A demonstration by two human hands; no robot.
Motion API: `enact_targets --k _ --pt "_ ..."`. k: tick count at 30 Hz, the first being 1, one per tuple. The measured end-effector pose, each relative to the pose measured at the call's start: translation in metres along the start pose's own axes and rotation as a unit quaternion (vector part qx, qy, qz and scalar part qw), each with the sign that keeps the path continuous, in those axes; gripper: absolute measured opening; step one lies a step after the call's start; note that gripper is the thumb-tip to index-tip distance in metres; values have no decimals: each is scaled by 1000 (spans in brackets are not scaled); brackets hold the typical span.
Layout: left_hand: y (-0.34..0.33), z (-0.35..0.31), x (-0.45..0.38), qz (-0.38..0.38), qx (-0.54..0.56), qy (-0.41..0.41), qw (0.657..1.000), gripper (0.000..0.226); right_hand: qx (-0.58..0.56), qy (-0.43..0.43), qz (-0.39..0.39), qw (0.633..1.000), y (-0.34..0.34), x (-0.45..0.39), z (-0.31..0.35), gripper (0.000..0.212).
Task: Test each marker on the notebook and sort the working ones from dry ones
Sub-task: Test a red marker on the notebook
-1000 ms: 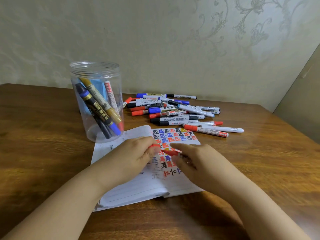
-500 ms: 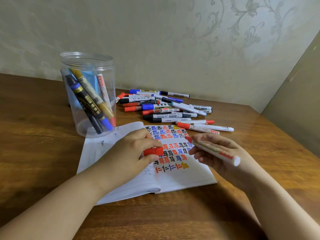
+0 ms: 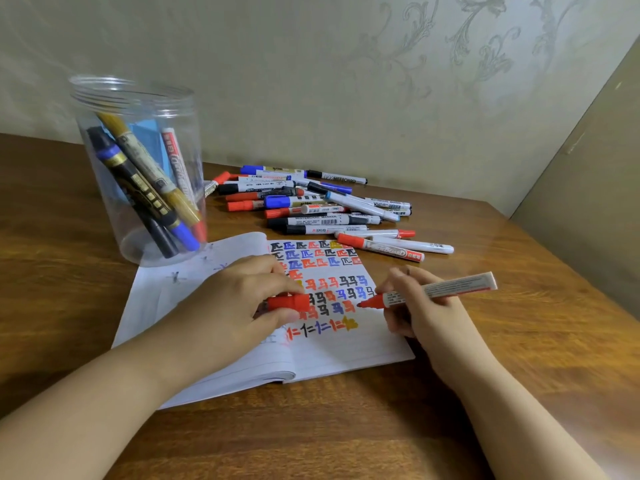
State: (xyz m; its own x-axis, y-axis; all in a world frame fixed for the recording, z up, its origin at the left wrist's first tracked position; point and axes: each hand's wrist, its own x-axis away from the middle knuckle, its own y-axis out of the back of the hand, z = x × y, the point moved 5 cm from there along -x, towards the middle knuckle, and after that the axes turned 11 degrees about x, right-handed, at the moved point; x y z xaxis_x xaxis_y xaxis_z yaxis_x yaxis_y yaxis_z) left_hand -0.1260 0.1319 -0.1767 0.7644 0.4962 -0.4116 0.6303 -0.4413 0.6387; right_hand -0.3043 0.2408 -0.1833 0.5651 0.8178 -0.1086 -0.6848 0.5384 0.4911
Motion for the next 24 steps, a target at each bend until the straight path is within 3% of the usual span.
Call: enact_targets --k 5,10,24 --pt "-1 3 1 7 -1 3 1000 27 66 35 -2 997 -3 -5 -3 23" --pt "-2 4 0 9 -4 4 1000 26 109 68 -8 992 -3 -6 -5 29" --pt "0 6 1 8 -5 11 1000 25 108 77 -14 991 -3 -6 -9 33"
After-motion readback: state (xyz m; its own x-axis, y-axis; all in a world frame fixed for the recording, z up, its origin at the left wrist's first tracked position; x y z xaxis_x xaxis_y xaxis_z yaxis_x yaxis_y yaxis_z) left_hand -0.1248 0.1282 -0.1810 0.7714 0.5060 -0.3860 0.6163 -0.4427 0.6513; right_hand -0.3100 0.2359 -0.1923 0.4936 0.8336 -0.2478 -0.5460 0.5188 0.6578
